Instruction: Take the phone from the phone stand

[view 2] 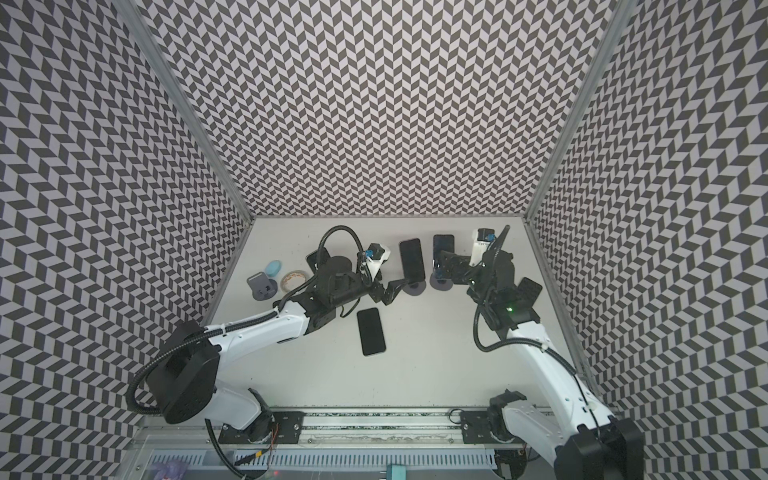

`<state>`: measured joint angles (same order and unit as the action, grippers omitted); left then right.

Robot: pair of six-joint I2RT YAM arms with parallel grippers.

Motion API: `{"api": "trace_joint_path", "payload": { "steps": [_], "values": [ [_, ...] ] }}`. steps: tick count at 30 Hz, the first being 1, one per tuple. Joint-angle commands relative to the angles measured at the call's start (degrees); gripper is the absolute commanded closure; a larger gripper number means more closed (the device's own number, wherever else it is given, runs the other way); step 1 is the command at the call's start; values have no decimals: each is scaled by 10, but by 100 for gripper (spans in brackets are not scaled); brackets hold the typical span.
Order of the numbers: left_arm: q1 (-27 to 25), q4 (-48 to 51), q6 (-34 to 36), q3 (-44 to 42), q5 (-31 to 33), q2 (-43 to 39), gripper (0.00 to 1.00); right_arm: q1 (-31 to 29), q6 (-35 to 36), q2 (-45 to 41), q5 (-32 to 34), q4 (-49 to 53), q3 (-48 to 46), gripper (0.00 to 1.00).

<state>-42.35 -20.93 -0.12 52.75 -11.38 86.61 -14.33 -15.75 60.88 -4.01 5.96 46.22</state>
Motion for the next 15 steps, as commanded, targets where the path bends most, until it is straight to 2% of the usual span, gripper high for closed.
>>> {"api": "trace_joint_path", "payload": {
  "steps": [1,5,11,15],
  "values": [
    [-6,10,-12,20,16,9,4,-7,43,25,-3,-16,4,6],
    [-11,23,-28,64,23,31,6,-7,79,62,23,6,35,5],
    [-29,134,-23,224,48,137,8,-7,65,109,56,21,70,4],
    [-30,195,-43,280,21,178,14,-6,56,134,78,24,82,5]
  ]
}}
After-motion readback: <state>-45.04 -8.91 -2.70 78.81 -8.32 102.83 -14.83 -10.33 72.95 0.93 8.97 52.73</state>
